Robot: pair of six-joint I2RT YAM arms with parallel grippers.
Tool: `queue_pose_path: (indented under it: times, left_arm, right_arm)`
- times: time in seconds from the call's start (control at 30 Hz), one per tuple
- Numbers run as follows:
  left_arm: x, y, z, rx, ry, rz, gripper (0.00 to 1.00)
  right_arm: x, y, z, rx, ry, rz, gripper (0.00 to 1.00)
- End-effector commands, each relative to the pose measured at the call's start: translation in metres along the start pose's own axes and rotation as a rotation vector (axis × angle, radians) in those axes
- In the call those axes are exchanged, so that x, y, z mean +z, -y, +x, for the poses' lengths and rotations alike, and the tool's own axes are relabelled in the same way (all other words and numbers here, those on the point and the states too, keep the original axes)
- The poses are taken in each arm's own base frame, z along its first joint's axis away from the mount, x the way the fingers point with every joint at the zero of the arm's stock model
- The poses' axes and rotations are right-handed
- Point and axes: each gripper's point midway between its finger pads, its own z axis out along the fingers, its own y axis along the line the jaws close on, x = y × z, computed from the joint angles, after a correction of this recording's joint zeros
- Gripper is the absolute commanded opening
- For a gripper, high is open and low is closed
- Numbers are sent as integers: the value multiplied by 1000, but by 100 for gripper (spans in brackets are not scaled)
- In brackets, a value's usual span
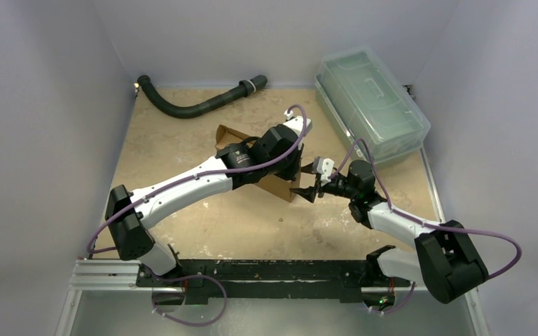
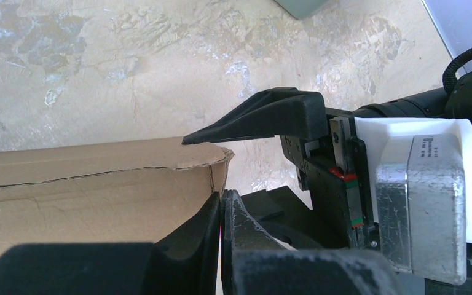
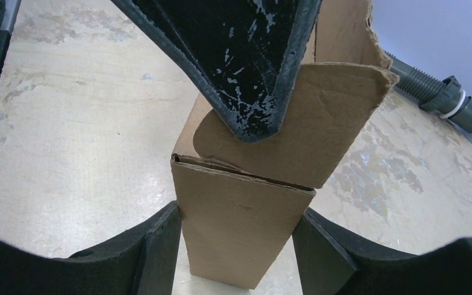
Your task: Fold the paper box
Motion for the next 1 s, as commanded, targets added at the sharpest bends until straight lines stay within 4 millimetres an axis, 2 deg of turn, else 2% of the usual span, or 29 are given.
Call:
queue_pose_path:
  times: [0.0,0.87,0.97]
  left_arm:
    - [-3,1,-15,14,31,12,0]
    - [3,-7,12,28,-12,13,0]
    - [1,-8,11,37,-6,10,0]
  right_arm:
    - [3,-2,-8,-23,16,-30,54]
    - [3,-4,-6,-18,12,-42,54]
    - [4,-5,-5,-16,10,-44,54]
